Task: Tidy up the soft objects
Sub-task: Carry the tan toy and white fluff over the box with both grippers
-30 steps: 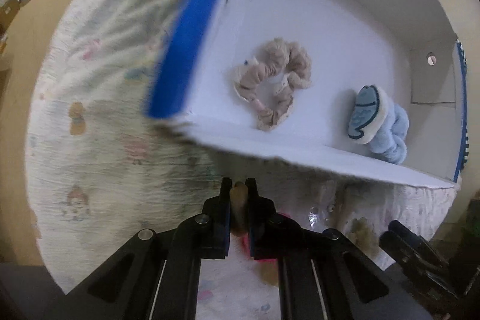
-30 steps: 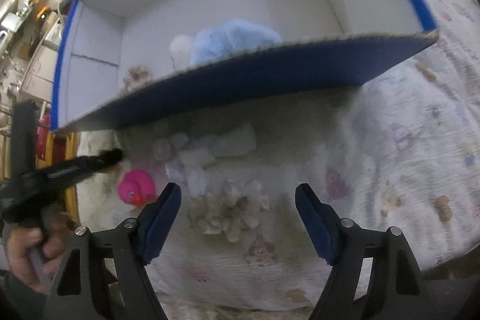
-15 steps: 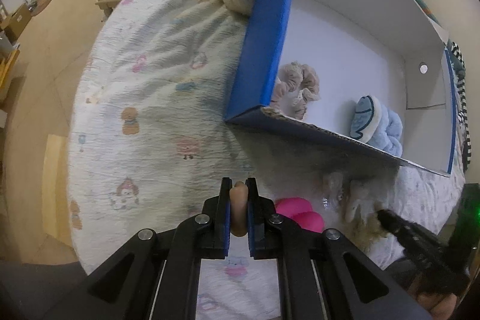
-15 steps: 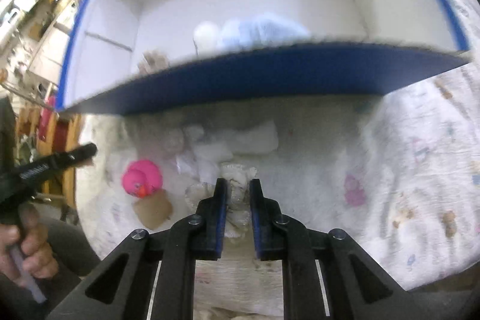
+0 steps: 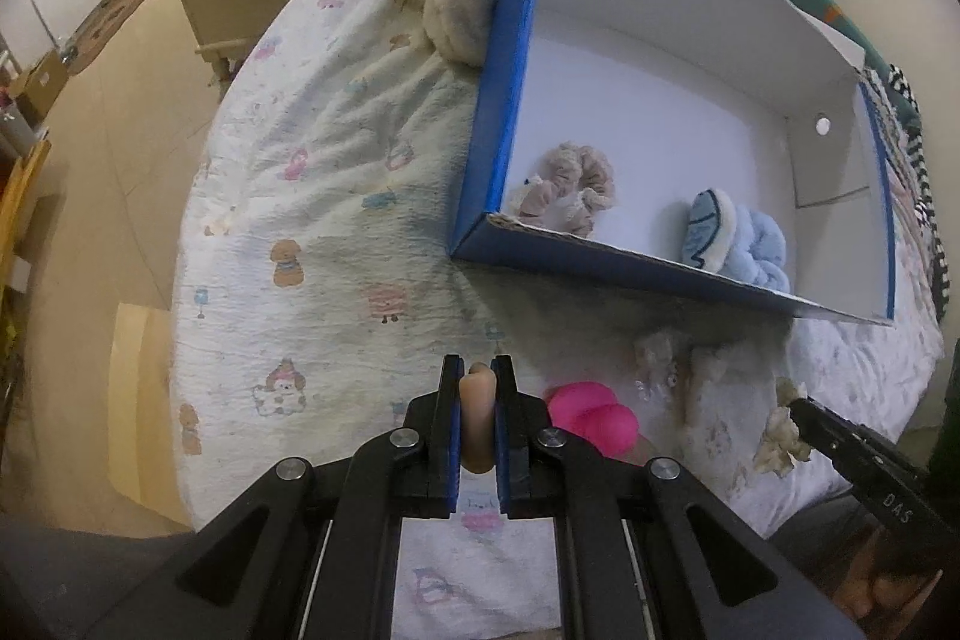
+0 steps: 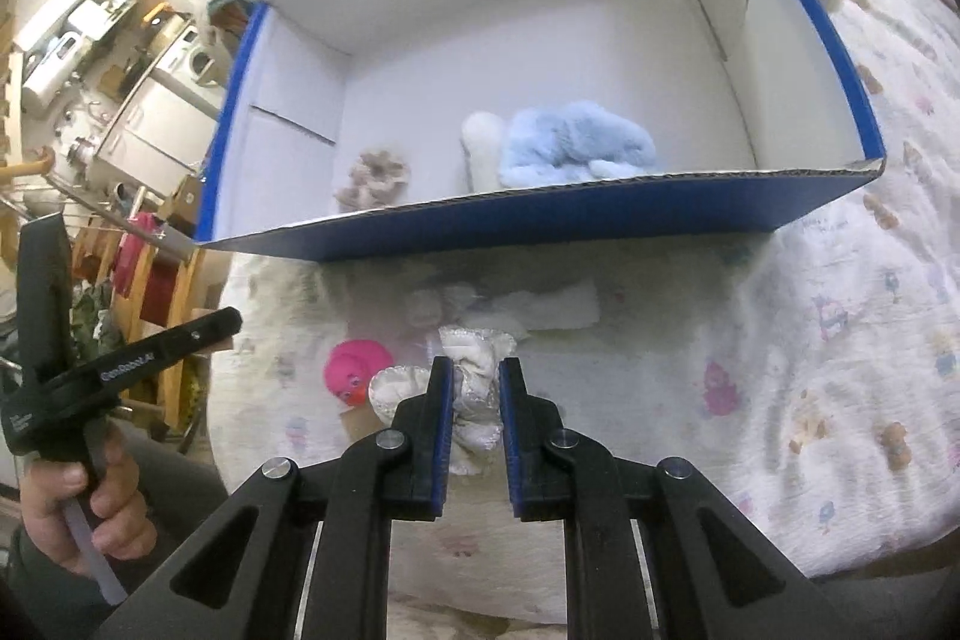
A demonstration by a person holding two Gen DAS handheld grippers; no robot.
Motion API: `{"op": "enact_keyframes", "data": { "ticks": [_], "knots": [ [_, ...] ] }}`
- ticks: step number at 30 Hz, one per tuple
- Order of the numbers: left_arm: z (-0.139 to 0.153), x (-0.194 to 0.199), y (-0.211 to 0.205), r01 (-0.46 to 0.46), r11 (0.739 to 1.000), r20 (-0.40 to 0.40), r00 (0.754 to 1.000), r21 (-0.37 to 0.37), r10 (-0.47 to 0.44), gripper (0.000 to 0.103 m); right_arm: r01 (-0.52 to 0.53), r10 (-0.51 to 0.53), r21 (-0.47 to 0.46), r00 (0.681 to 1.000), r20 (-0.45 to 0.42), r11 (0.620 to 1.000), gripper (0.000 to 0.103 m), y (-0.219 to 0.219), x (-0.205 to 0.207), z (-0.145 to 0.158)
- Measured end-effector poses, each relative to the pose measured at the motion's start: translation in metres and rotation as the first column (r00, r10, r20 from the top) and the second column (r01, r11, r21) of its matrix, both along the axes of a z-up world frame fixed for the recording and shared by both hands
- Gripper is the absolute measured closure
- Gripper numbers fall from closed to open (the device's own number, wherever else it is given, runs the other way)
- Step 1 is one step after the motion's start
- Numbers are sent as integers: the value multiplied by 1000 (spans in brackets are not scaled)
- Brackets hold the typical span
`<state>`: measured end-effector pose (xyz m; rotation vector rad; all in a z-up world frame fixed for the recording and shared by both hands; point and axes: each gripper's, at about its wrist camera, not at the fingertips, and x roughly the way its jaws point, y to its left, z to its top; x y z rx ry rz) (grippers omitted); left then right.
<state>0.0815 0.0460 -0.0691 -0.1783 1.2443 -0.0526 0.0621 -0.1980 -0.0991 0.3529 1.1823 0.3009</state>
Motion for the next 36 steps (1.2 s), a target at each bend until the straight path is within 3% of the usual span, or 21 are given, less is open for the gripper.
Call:
{"op": "enact_keyframes", "data": {
  "ticks": [8, 12, 24, 31, 36],
  "knots": [
    [16, -9, 0, -8, 1000, 52, 999, 10, 7, 95, -16, 14, 21, 997, 70, 1000, 87, 4, -9, 20],
    [37, -9, -3, -6, 1000, 123, 992, 22, 3, 95, -19, 16, 22, 992, 122, 1000, 87, 5, -8, 36],
    [97, 20, -41, 85, 993, 288, 952, 78, -104, 95, -11, -3, 50, 967, 256, 999, 87, -10, 25, 91],
    [110, 48, -62, 130, 986, 314, 936, 106, -157, 95, 18, -29, 42, 957, 289, 999, 87, -25, 50, 104],
    [106, 66, -72, 152, 980, 312, 932, 124, -184, 95, 36, -44, 34, 956, 289, 999, 87, -28, 69, 97]
  ]
}}
